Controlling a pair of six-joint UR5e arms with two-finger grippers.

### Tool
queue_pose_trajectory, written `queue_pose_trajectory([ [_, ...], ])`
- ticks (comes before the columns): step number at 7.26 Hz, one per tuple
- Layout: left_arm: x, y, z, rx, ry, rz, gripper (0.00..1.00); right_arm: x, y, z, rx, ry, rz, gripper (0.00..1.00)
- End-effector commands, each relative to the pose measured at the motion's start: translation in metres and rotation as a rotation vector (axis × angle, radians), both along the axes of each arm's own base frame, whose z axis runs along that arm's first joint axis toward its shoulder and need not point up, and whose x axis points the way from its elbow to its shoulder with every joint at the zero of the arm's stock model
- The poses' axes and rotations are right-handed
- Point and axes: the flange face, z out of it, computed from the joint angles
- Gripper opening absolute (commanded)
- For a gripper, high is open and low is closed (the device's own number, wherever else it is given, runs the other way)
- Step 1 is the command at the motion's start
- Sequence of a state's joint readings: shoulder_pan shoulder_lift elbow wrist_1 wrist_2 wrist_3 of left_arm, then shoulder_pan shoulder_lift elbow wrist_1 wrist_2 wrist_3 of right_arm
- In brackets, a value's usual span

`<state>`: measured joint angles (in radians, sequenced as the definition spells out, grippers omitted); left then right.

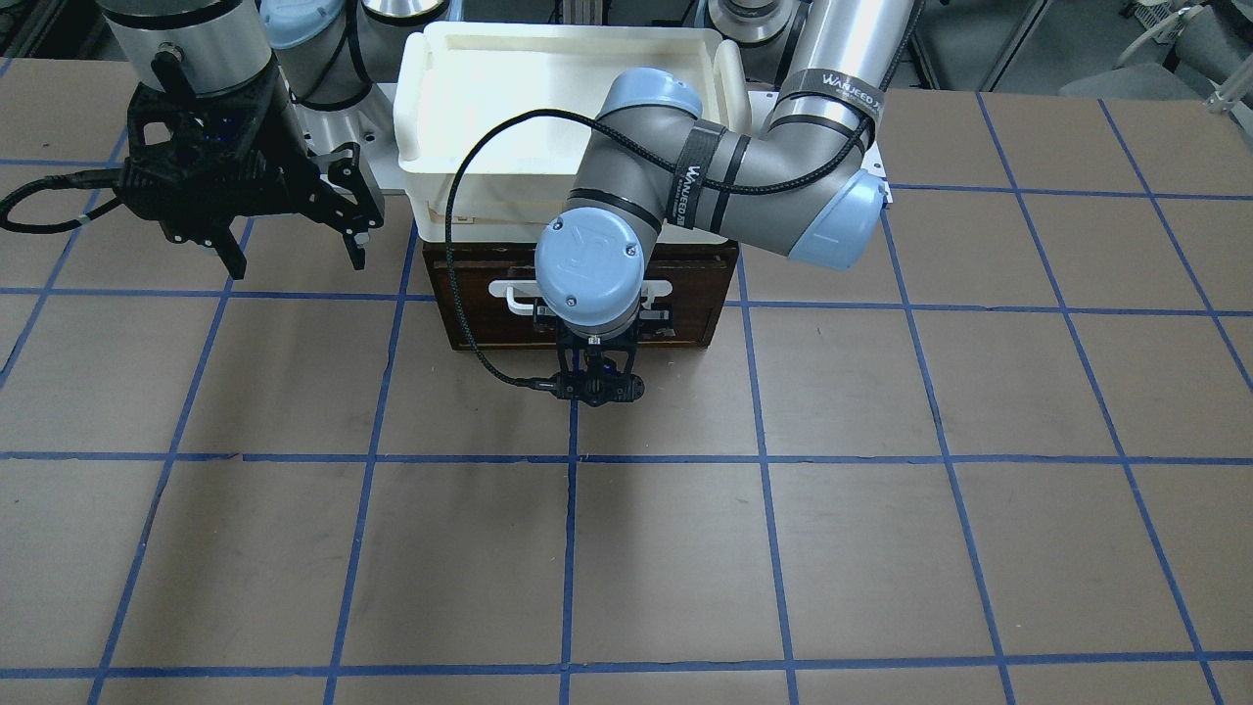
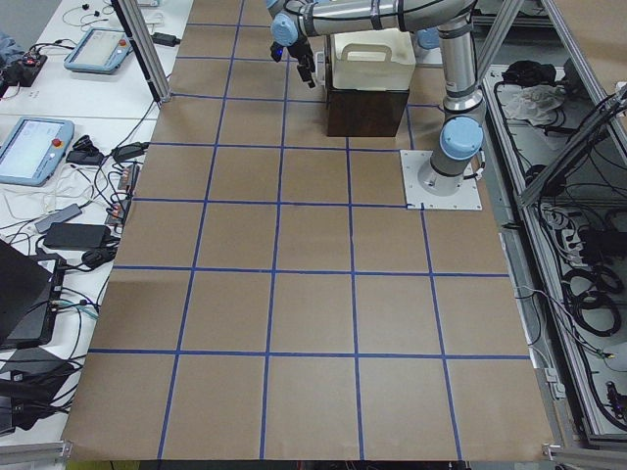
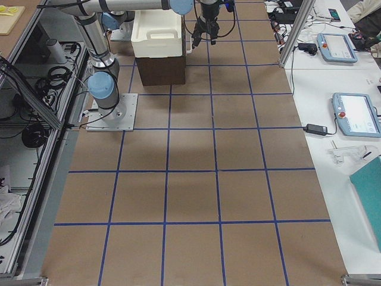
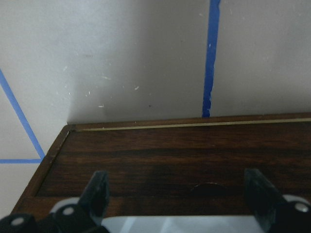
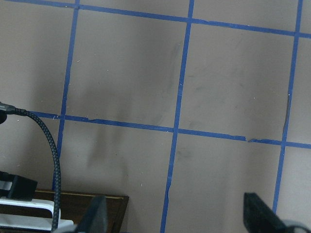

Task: Put scissors in drawer and close it
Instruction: 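Push the drawer front away from the robot with the left gripper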

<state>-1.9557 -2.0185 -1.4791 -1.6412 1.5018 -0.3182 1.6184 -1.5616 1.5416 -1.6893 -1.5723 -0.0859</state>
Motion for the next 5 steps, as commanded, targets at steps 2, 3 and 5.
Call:
queue_pose_trajectory([
  [2,-0.003,0.004,0.014,-0.030,0.018,-0.003,1.00,0.000,0.000,0.000,-0.001,0.000,0.000,1.00],
  [3,0.001,-0.007,0.025,-0.111,0.019,-0.012,1.00,0.000,0.000,0.000,-0.001,0.000,0.000,1.00],
  [5,0.028,-0.044,0.063,-0.361,0.012,0.001,1.00,0.000,0.000,0.000,-0.001,0.000,0.000,1.00],
])
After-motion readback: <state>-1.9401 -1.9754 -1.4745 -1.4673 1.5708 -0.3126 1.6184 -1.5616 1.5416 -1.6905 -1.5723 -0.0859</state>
